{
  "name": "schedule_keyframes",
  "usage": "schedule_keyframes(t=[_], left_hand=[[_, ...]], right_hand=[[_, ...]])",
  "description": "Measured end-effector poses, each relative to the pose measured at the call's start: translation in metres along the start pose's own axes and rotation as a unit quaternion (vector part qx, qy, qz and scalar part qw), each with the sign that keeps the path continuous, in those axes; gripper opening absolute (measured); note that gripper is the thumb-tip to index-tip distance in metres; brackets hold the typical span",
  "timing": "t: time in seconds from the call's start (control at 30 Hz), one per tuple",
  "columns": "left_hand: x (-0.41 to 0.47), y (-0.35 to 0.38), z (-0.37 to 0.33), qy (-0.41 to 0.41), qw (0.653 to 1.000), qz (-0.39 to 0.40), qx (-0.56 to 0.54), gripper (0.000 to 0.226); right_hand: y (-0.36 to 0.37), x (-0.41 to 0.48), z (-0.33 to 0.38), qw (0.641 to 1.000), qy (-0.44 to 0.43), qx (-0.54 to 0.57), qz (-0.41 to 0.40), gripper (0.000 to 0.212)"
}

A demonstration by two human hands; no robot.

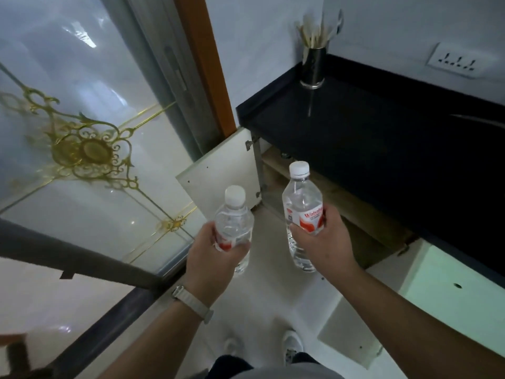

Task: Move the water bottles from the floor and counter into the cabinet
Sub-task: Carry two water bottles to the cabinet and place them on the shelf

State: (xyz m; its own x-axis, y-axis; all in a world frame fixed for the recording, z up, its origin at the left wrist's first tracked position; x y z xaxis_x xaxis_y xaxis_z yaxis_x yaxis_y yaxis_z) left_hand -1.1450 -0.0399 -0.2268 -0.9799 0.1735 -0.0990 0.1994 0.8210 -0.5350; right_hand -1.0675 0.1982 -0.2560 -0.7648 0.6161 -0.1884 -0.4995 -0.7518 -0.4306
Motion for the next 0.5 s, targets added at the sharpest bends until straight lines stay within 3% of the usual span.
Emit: schedule_keyframes(t=[0.5], left_hand=[[0.179, 0.003, 0.008, 0.067, 0.986, 0.15, -0.01, 0.039]], right_hand=[[0.043, 0.049, 0.038, 0.983, 0.091, -0.009, -0.159, 0.051]])
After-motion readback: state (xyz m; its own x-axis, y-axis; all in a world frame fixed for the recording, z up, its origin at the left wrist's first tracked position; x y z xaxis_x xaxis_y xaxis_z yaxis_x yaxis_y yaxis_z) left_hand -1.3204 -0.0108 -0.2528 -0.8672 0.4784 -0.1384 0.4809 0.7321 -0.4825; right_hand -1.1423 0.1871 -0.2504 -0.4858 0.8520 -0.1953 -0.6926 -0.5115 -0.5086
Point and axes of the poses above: each hand's wrist, its own x-axis towards the middle knuckle, its own y-axis out of the palm, z = x × y, the point moved 8 cm from there along x, towards the middle knuckle, and after that the axes turned 1 degree about y, right-handed, at the moved point
